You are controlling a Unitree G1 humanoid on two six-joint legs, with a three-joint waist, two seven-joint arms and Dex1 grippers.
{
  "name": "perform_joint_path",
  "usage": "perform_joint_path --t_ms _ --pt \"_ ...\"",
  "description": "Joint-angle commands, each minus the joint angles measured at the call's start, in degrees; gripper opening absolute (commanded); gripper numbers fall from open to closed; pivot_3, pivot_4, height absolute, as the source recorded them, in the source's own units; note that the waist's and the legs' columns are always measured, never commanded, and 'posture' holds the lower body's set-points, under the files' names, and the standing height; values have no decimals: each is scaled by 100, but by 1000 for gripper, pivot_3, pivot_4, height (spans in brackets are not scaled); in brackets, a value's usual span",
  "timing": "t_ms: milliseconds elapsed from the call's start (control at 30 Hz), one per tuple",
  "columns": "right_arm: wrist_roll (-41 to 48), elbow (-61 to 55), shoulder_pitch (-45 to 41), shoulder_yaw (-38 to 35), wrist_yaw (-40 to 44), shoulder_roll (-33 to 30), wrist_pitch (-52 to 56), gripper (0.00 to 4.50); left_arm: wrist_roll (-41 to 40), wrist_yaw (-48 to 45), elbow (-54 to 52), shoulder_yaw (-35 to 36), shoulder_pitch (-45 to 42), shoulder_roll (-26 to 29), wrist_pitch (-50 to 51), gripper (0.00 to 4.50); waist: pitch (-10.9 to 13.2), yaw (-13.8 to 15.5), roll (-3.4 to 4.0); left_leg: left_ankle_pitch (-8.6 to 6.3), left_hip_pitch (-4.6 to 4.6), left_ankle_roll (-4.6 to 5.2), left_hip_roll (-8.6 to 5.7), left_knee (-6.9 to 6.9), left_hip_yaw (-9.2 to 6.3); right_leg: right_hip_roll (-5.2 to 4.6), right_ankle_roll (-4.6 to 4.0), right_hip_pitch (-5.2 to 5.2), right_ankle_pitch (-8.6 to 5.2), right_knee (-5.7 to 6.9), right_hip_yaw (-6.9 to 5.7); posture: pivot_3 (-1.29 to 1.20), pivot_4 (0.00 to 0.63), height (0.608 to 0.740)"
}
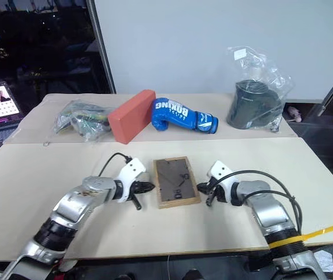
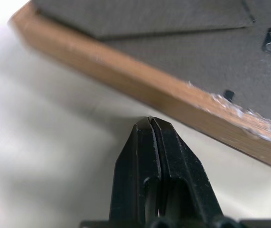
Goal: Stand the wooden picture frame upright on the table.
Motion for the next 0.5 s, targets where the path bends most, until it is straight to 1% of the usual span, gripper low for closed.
perform_joint_path --t_ms 33,133,233,267,367,400,433,467,500 --pt "62 -368 -89 147 7 117 130 0 -142 -139 -274 176 599 379 486 79 -1 -8 -3 0 0 0 0 1 0 0 0 1 0 -2 0 0 150 720" --pt "16 -384 -192 235 -11 207 185 0 -373 -120 -697 329 921 443 767 79 -6 -47 -8 -1 1 0 3 -10 1 0 -8 -3 -6 0 0 0 150 720" --pt "-121 -263 -246 267 42 36 133 0 -551 107 -896 628 1103 327 1026 79 -8 -18 -10 0 3 0 3 -18 1 0 -9 -3 -9 -2 -2 0 150 720" --pt "-169 -183 -259 251 56 -56 81 0 -660 273 -895 902 1118 182 1166 79 -8 -3 -10 0 2 0 3 -17 1 -1 -9 -2 -9 -4 -2 0 150 720" --pt "-217 54 -297 118 107 -307 -72 0 -1245 961 -797 2329 849 -679 2030 79 -8 67 -11 0 1 0 2 -14 4 -2 -8 -1 -9 -7 -3 0 150 720" --pt "-215 146 -317 64 134 -396 -129 0 -1483 976 -805 2841 677 -894 2739 79 -7 80 -13 0 1 0 2 -10 4 -2 -8 -1 -9 -6 -3 0 150 720" --pt "-232 289 -355 -2 151 -499 -220 0 -2100 870 -487 3409 459 -939 3548 580 -6 95 -16 0 0 0 2 -8 2 -2 -8 -3 -9 -5 -4 0 150 720" --pt "-238 390 -382 -41 163 -568 -288 0 -2595 853 -249 3788 317 -956 4094 745 -4 95 -19 0 -3 0 2 -4 2 -2 -7 -4 -9 0 -5 0 150 720" --pt "-242 499 -412 -61 178 -624 -363 0 -2957 765 -215 4096 198 -1002 4394 1092 -4 91 -19 0 -9 0 2 4 -2 0 -7 -10 -9 7 -9 0 150 720"
